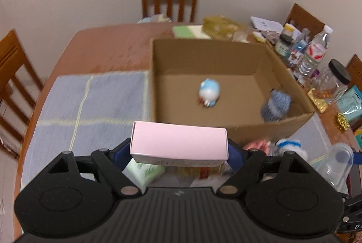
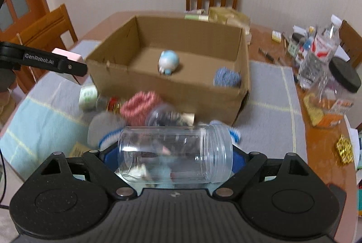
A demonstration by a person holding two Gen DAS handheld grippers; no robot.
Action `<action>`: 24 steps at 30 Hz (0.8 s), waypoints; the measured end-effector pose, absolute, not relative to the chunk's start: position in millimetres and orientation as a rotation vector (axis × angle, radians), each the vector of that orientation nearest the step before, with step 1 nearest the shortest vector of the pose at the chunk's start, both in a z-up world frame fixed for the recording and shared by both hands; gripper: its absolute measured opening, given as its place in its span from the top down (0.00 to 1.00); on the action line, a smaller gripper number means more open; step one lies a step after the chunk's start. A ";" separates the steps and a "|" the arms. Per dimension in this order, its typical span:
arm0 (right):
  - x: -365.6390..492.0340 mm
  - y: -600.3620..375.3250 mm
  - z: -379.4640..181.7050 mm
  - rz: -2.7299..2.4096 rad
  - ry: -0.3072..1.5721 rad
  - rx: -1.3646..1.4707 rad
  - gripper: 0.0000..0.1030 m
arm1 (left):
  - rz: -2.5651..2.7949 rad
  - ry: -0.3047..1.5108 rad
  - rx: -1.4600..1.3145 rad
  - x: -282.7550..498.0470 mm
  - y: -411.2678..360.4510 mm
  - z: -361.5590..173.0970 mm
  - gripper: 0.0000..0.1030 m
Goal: Organize objects
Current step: 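Lower the pink box and clear jar into the box and open both tools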
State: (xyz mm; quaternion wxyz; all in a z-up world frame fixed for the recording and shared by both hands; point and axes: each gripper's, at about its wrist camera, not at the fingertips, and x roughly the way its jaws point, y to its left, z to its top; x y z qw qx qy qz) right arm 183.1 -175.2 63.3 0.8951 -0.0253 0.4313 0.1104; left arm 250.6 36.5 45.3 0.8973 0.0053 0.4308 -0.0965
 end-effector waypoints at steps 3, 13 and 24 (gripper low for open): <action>195.8 -172.9 71.8 0.221 0.868 -0.063 0.10 | -0.232 0.865 0.030 267.4 26.4 52.8 0.19; 245.3 -165.5 86.1 0.190 0.832 -0.060 0.10 | -0.261 0.820 0.046 321.2 13.9 53.7 0.07; 294.4 -154.9 83.0 0.157 0.846 -0.071 0.10 | -0.277 0.822 0.026 332.7 42.7 51.6 0.04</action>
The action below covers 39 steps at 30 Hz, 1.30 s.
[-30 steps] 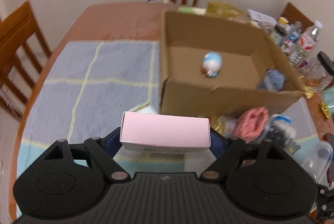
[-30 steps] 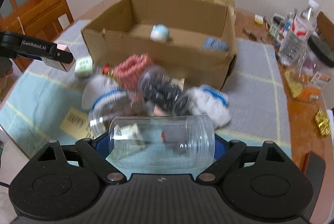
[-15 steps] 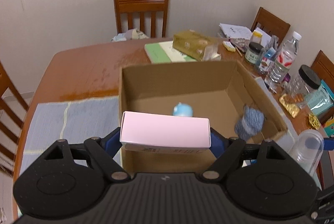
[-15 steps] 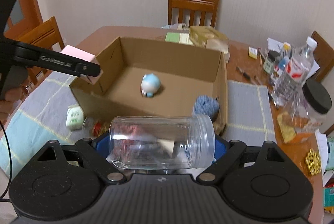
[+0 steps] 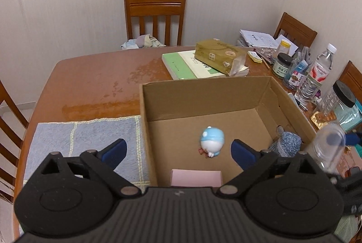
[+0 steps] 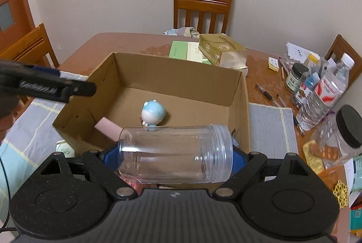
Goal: Organize objects
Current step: 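Lower the pink box and clear jar into the box and open both tools, then grasp the C&S tissue pack with the left tool while the right tool approaches the grey toy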
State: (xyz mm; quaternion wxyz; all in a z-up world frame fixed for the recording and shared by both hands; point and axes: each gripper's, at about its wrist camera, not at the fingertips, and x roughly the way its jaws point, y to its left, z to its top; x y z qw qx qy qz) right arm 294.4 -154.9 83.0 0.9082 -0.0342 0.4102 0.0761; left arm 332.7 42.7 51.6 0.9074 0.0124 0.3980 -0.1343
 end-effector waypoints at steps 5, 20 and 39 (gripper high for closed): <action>315.3 -148.2 83.0 0.155 0.830 -0.066 0.01 | -0.261 0.826 0.020 330.8 56.7 48.9 0.04; 289.5 -155.9 71.2 0.129 0.856 -0.040 0.00 | -0.250 0.875 -0.098 299.4 80.4 24.6 0.04; 216.7 -194.6 24.7 0.167 0.917 -0.066 0.00 | -0.080 0.950 -0.119 230.1 74.6 -5.4 0.04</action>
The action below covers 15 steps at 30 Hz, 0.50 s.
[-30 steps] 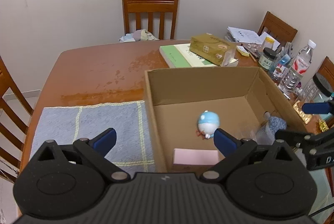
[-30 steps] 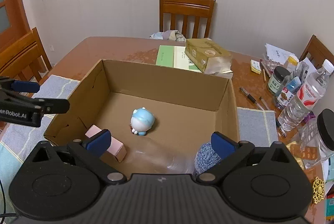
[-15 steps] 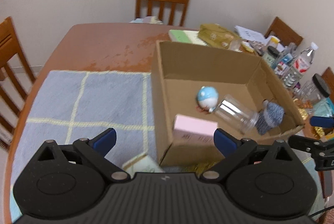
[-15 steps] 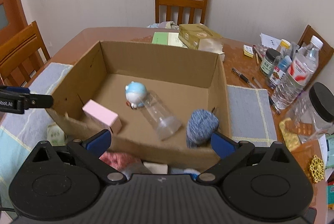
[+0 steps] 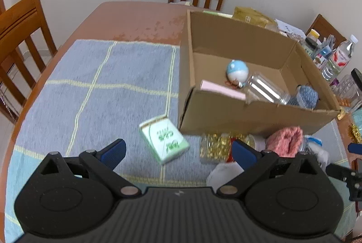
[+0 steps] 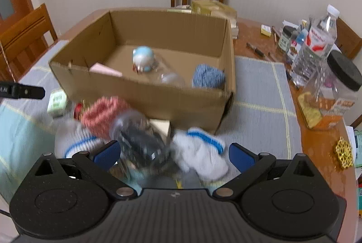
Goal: Organize objects
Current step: 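Grasp the C&S tissue pack with the left tool while the right tool approaches the grey toy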
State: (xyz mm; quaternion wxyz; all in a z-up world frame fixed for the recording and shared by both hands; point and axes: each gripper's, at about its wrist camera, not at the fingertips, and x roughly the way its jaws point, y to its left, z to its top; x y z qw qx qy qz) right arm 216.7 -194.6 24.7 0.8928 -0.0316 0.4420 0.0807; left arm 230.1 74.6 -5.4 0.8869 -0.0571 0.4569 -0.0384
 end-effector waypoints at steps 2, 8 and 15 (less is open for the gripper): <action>210.3 -197.5 17.2 0.185 0.928 -0.068 0.00 | -0.069 0.950 -0.120 225.5 73.9 -8.8 0.04; 199.0 -207.7 -9.4 0.234 0.988 -0.051 0.00 | -0.048 0.968 -0.080 217.9 69.9 -17.6 0.04; 196.5 -212.3 -41.2 0.286 1.056 -0.047 0.00 | -0.038 1.007 -0.040 212.0 66.4 -26.4 0.04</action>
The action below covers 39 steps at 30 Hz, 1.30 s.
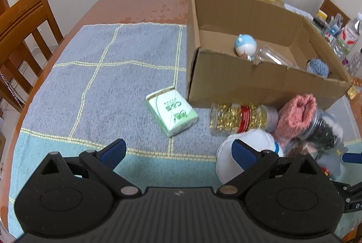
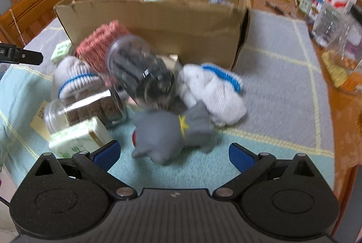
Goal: Organize objects
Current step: 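Grasp the C&S tissue pack with the left tool while the right tool approaches the grey toy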
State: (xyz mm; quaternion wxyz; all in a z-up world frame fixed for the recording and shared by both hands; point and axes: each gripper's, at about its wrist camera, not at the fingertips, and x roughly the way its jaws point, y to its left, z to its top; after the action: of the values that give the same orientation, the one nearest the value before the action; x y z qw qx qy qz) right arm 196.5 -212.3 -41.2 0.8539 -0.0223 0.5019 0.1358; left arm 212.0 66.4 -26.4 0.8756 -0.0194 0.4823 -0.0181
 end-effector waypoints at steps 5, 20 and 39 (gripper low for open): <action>197.7 -208.9 -54.4 0.294 1.063 -0.107 0.00 | -0.049 1.022 0.008 209.9 63.6 -32.1 0.04; 189.6 -203.7 -58.9 0.282 1.002 -0.160 0.00 | -0.207 1.022 0.185 252.4 77.3 -60.6 0.04; 192.2 -186.3 -57.0 0.097 0.995 -0.064 0.00 | -0.653 1.025 0.358 306.5 76.8 -81.9 0.06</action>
State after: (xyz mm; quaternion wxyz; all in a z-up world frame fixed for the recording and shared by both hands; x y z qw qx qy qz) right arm 192.2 -186.3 -57.0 0.8771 -0.0305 0.4771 0.0466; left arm 306.5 76.8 -81.9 0.8061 0.1673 0.4787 -0.3051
